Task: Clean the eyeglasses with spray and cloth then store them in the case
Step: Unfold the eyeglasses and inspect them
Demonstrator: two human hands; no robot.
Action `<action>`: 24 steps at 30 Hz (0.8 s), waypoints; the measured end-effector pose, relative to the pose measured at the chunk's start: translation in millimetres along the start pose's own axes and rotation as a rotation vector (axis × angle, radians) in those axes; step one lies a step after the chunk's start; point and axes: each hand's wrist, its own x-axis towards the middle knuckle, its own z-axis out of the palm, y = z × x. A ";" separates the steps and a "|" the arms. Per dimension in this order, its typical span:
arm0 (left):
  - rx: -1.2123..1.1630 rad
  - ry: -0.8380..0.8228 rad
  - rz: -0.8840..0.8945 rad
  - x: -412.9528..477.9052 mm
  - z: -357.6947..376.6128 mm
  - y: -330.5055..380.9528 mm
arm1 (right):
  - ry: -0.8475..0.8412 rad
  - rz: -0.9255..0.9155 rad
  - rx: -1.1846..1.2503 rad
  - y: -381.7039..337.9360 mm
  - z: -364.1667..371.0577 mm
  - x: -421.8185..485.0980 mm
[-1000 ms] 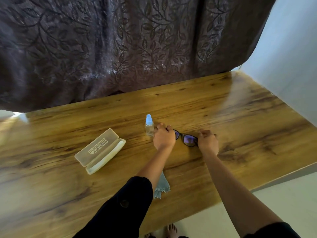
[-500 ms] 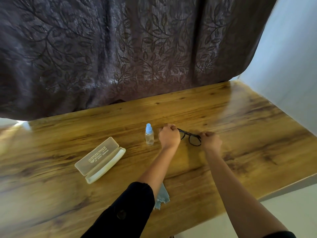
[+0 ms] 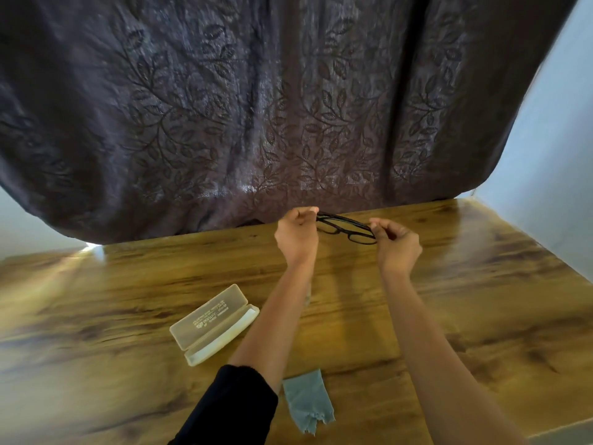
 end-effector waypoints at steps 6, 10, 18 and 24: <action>0.016 0.052 -0.014 8.9 -44.1 5.4 | -0.096 -0.122 0.027 -21.3 18.9 -16.2; 0.086 0.025 0.026 9.1 -76.4 11.0 | -0.151 -0.193 0.022 -29.6 31.7 -29.8; 0.308 -0.024 0.175 2.6 -122.2 5.8 | -0.268 -0.321 0.038 -38.2 44.3 -52.1; 0.294 0.046 0.186 3.7 -136.2 -2.3 | -0.325 -0.391 0.014 -36.1 55.7 -61.0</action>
